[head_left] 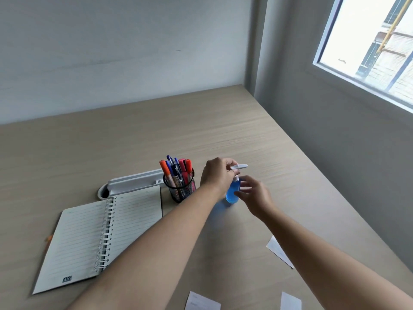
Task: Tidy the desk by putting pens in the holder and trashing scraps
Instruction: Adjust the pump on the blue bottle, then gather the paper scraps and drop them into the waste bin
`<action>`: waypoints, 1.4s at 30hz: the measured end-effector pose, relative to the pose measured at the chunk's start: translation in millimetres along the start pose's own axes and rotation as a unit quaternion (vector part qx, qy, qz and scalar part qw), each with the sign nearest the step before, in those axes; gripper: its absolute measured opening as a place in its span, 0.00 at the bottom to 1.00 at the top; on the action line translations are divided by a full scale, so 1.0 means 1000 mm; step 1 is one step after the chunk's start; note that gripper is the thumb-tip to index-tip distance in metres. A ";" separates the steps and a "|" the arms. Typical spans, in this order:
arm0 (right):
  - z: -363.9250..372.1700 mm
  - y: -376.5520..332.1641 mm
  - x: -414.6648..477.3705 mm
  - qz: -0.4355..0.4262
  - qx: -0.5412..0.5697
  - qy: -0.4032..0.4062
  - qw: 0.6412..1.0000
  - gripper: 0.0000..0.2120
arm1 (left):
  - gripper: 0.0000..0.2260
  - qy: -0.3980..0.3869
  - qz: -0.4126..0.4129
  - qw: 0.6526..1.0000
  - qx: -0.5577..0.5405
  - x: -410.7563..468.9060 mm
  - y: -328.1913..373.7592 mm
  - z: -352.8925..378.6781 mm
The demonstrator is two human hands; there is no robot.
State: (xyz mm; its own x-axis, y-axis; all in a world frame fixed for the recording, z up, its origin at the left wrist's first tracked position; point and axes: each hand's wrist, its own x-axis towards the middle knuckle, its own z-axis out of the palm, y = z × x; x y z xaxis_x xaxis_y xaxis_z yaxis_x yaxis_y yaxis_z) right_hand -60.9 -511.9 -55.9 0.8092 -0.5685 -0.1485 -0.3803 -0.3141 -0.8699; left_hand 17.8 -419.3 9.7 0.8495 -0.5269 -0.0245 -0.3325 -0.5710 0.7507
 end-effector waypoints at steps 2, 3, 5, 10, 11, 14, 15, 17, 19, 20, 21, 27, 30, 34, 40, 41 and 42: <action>0.009 -0.009 0.014 -0.011 -0.002 -0.016 1.000 0.17 | 0.09 0.008 -0.004 1.000 0.001 0.012 -0.005 -0.011; 0.015 -0.015 0.021 -0.014 -0.005 -0.024 1.000 0.17 | 0.09 0.012 -0.006 1.000 0.002 0.017 -0.009 -0.016; 0.026 -0.023 0.033 -0.023 -0.016 -0.030 0.999 0.17 | 0.10 0.019 -0.011 1.000 0.001 0.027 -0.017 -0.024; 0.046 -0.029 0.052 -0.027 -0.026 -0.040 0.998 0.18 | 0.11 0.040 -0.018 0.999 0.008 0.043 -0.036 -0.029; 0.048 -0.029 0.055 -0.028 -0.028 -0.041 0.998 0.18 | 0.11 0.045 -0.021 0.999 0.001 0.045 -0.039 -0.030; 0.051 -0.025 0.061 -0.025 -0.038 -0.050 0.998 0.19 | 0.09 0.041 -0.023 0.999 -0.003 0.049 -0.045 -0.030; 0.051 -0.022 0.062 -0.018 -0.043 -0.053 0.998 0.19 | 0.09 0.034 -0.024 0.999 -0.001 0.049 -0.047 -0.028; 0.051 -0.014 0.060 -0.009 -0.054 -0.061 0.997 0.21 | 0.11 0.021 -0.025 0.999 0.002 0.046 -0.052 -0.025; 0.049 -0.010 0.056 -0.003 -0.058 -0.065 0.996 0.22 | 0.17 0.019 -0.021 0.999 0.018 0.041 -0.058 -0.024; 0.047 -0.009 0.054 0.000 -0.053 -0.063 0.997 0.22 | 0.19 0.029 -0.016 0.999 0.031 0.036 -0.060 -0.025; 0.044 -0.010 0.051 0.003 -0.044 -0.060 0.997 0.21 | 0.19 0.041 -0.009 0.998 0.044 0.032 -0.062 -0.026; 0.011 0.006 -0.011 0.008 -0.015 -0.023 1.000 0.10 | 0.15 0.046 0.044 0.993 0.095 -0.039 -0.070 -0.023; -0.009 0.027 -0.057 -0.002 -0.083 0.002 0.997 0.08 | 0.17 -0.004 -0.012 0.988 0.152 -0.086 -0.086 -0.018; -0.025 0.052 -0.102 0.019 -0.141 0.011 0.990 0.11 | 0.32 -0.067 -0.178 0.954 0.234 -0.140 -0.108 -0.009; -0.047 0.073 -0.148 0.057 -0.220 -0.069 0.971 0.25 | 0.39 -0.032 -0.250 0.921 0.297 -0.197 -0.113 0.011; -0.047 0.073 -0.151 0.057 -0.238 -0.090 0.965 0.28 | 0.39 -0.020 -0.253 0.920 0.299 -0.201 -0.114 0.012; -0.047 0.074 -0.158 0.055 -0.264 -0.109 0.957 0.31 | 0.38 -0.015 -0.255 0.918 0.304 -0.208 -0.114 0.014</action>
State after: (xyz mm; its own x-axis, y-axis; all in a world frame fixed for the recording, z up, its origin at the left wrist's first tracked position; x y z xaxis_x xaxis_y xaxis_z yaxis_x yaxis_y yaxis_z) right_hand -237.8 -481.1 -75.2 0.8040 -0.4657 -0.3697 -0.5946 -0.6349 -0.4934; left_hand -126.9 -253.3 -80.5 0.9495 -0.1064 -0.2953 -0.0702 -0.9889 0.1306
